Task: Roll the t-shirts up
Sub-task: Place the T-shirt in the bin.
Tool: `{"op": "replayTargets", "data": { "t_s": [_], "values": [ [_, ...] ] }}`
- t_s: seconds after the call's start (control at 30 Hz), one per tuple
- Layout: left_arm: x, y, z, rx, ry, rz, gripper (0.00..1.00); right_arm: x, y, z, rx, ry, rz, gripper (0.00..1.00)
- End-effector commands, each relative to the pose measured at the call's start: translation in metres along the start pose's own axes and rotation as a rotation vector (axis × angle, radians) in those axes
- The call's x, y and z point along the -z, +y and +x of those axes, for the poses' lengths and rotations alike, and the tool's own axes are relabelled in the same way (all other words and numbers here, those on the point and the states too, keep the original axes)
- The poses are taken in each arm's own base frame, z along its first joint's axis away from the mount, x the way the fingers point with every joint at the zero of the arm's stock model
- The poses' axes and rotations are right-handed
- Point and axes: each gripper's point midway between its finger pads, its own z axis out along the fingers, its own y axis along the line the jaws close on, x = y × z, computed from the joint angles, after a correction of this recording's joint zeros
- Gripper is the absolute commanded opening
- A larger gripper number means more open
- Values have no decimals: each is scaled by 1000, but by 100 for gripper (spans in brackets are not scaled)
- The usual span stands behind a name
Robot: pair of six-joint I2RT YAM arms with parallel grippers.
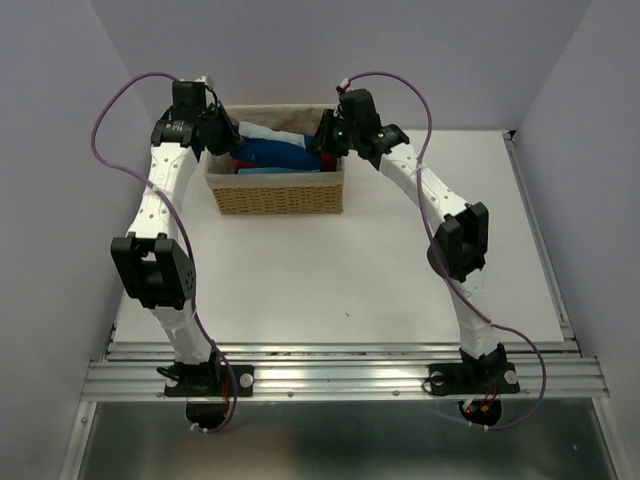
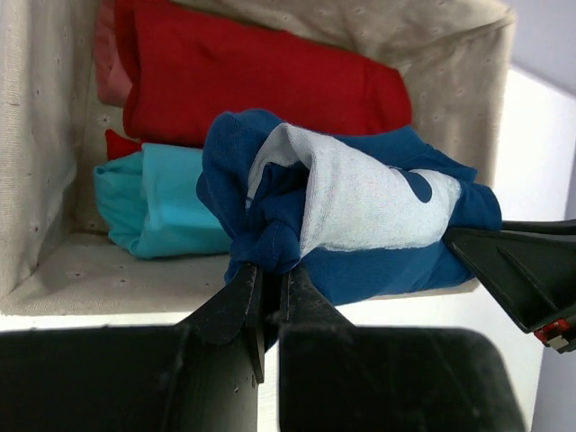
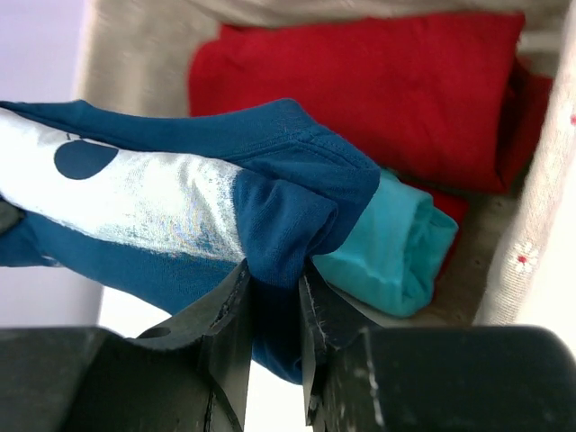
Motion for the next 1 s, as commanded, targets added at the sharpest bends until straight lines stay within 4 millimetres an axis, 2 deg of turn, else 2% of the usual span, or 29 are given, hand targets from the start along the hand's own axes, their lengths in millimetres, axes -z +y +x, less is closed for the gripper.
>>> {"op": "replayTargets", "data": {
  "t_s": [0.0, 0.1, 0.2, 0.4, 0.5, 0.63, 0.8, 0.97],
  "values": [
    [4, -3, -23, -61, -70, 0, 0, 7, 1, -11, 50, -34, 43, 1],
    [-18, 12, -13, -52, -33, -26, 0, -3, -6, -6, 55, -26, 53, 1],
    [-31, 19, -3, -53, -3, -32, 0, -13, -11, 1, 52, -9, 58, 1],
    [-59, 49, 24, -58, 81, -109, 0, -26, -27, 21, 63, 43, 79, 1],
    [-65, 59, 42, -55, 123, -123, 0, -28, -34, 29, 65, 63, 94, 1],
    [-72, 70, 52, -53, 137, -148, 0, -32, -43, 38, 79, 82, 112, 1],
    [-83, 84, 66, -53, 176, -184, 0, -39, -57, 60, 92, 127, 154, 1],
    [-89, 93, 74, -50, 195, -207, 0, -41, -62, 65, 93, 142, 163, 1]
  ]
}}
